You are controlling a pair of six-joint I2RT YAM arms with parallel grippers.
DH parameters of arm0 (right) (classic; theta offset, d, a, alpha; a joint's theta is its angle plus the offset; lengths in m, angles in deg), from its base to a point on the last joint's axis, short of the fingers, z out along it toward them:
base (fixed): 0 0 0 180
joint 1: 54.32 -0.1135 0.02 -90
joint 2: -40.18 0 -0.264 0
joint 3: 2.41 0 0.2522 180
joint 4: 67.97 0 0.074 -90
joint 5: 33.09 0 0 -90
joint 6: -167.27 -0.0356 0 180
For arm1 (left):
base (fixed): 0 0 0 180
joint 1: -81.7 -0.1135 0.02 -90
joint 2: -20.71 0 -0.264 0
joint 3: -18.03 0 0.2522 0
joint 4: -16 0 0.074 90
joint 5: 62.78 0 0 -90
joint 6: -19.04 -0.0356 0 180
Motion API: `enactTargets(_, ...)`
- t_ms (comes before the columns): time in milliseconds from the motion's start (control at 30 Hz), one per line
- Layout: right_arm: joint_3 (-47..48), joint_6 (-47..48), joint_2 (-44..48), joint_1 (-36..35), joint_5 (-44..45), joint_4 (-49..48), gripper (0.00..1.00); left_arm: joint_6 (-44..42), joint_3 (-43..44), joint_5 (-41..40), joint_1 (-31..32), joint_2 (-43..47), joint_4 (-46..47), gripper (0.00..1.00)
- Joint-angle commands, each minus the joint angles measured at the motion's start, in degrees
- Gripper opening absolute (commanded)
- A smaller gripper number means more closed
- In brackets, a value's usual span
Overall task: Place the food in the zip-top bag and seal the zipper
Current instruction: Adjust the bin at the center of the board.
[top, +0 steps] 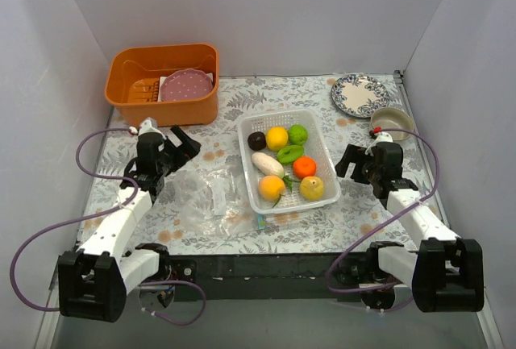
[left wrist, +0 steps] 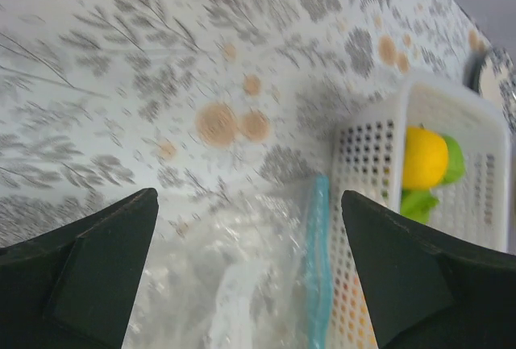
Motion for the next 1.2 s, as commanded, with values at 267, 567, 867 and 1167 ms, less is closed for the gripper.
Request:
enactTargets(267, 11.1, 0.9, 13.1, -1.5, -15.7, 12.3, 0.98, 10.4, -6.0, 6.3, 17.1, 14.6, -14.5, 0.98)
enactTargets(567, 17.9, 0.3, 4.6, -9.4, -19.4, 12.7, 0.94, 12.9, -9.0, 1.2, 17.2, 8.5, -13.5, 0.98)
enactTargets(867, 22.7, 0.0, -7.0, -13.2, -17.0, 11.6, 0.97, 8.0, -6.8, -5.9, 16.9, 1.5, -13.0, 0.98)
enactTargets(1167, 26.1, -1.3, -15.2, -13.2, -8.1, 11.9, 0.98, 2.8, 0.8, -11.1, 16.5, -3.4, -15.3, 0.98)
